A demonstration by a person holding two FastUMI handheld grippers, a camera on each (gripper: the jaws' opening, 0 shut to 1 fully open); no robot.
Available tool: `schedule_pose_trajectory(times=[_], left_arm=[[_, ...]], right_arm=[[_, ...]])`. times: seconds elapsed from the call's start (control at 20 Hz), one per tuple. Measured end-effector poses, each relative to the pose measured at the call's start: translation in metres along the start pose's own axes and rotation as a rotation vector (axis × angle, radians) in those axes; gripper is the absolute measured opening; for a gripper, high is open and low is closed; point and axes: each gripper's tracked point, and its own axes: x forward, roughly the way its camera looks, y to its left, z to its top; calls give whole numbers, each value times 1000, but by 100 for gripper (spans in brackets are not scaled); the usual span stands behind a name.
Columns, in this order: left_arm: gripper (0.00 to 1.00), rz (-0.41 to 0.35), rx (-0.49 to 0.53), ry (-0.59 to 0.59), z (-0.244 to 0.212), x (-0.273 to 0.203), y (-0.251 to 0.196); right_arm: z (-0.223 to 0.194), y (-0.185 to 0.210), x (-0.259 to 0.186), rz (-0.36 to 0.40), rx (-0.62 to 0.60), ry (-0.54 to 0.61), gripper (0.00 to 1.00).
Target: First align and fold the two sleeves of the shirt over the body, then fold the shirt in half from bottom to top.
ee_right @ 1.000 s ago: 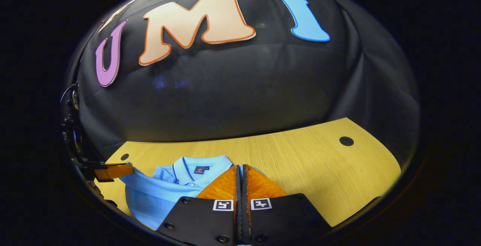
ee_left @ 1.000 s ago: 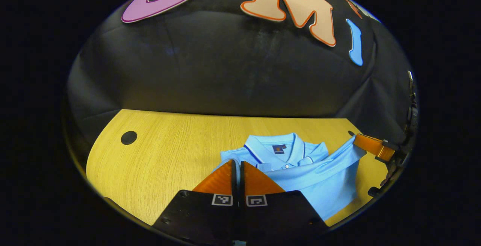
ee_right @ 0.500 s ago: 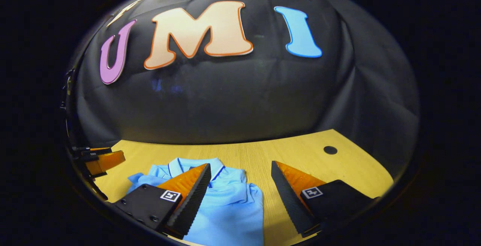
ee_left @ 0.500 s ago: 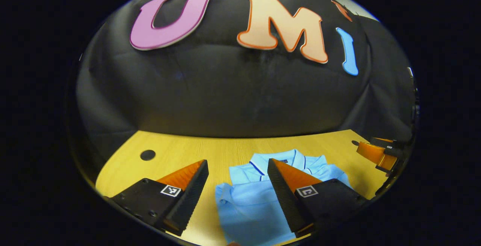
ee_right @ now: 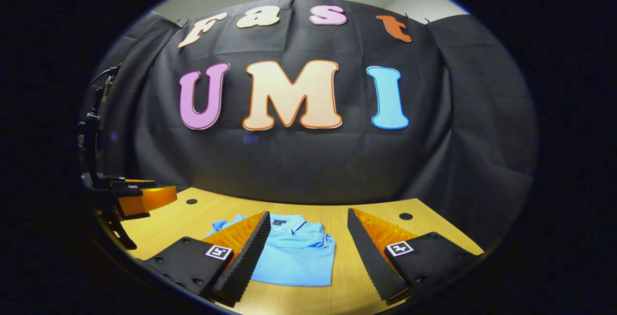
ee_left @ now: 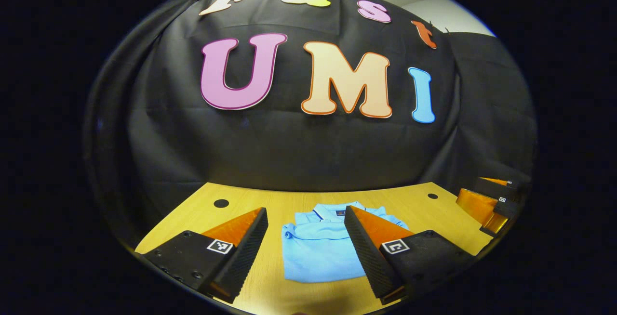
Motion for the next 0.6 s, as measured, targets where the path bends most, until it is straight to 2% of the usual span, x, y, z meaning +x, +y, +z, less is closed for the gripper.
schedule_pose_trajectory(times=[0.6], left_arm=[[95,3,-13,-61,39,-33,-10]], right_arm=[[21,3,-32,25,60,1,100]])
